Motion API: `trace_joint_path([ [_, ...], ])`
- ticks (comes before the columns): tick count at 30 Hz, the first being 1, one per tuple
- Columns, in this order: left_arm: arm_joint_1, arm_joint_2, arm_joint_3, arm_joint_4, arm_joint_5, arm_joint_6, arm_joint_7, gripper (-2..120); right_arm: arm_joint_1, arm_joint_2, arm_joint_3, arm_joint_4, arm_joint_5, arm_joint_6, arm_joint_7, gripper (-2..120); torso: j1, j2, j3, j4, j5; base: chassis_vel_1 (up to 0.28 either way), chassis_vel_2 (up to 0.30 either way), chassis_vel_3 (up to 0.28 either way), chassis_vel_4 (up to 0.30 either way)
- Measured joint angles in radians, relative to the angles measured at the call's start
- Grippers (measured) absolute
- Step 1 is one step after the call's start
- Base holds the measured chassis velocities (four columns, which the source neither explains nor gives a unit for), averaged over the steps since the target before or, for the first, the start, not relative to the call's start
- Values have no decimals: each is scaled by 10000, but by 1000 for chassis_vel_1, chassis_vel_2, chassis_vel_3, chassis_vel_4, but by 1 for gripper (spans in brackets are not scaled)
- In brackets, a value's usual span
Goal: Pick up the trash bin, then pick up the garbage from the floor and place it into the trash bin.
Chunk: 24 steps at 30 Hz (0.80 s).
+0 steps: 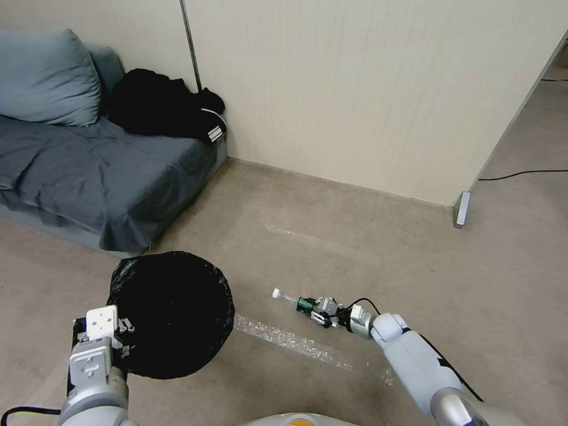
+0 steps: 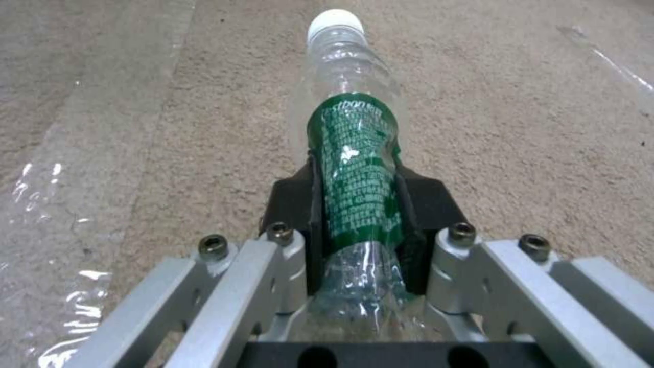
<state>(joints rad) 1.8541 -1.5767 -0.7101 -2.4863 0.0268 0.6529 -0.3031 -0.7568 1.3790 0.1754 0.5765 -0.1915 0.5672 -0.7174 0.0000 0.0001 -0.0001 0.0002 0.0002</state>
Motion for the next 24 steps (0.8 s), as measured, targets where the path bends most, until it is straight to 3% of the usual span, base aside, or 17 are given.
trace_joint_path([
  [6,-13,-10,49,4,-1,0,0,1,14,23,151,-35,20,196,97,18,0,0,1,-1,-3,0,0,0,0],
  [10,-9,-7,118,42,-23,10,0,1,-140,90,239,653,834,553,493,18,0,-1,2,-3,-4,0,0,0,0],
  [12,-1,29,148,89,-43,16,1,1,-709,-61,-12,2406,1865,389,859,18,1,-1,3,-1,-2,0,0,0,0],
  [14,7,38,161,103,-39,17,1,1,-936,-144,-94,3139,2120,240,988,18,1,-1,2,-2,1,0,0,0,0],
  [15,31,46,221,123,-19,14,1,1,-1373,-348,-267,4783,2611,-83,1255,18,0,-1,1,-3,-6,0,0,0,0],
  [17,45,43,328,164,40,-6,8,1,-1865,-592,-520,6905,3140,-573,1589,18,0,-1,2,-3,-1,0,0,0,0],
  [18,45,43,328,164,40,-6,8,1,-1865,-592,-520,6905,3140,-573,1589,18,0,-1,2,-3,-1,0,0,0,0],
  [19,46,40,372,182,75,-17,8,1,-2090,-700,-625,7979,3391,-794,1731,18,0,-1,1,-1,-5,0,0,0,0],
  [22,45,39,410,200,95,-26,8,1,-2319,-802,-787,8997,3640,-989,1887,18,1,-1,1,-1,-4,0,0,0,0],
  [23,37,46,433,224,101,-34,10,1,-2566,-935,-1057,10203,3991,-1190,2068,18,0,0,1,-4,-3,0,0,0,0],
  [24,33,49,440,228,103,-36,11,1,-2624,-992,-1154,10557,4124,-1271,2144,18,0,0,0,0,-3,0,0,0,0],
])
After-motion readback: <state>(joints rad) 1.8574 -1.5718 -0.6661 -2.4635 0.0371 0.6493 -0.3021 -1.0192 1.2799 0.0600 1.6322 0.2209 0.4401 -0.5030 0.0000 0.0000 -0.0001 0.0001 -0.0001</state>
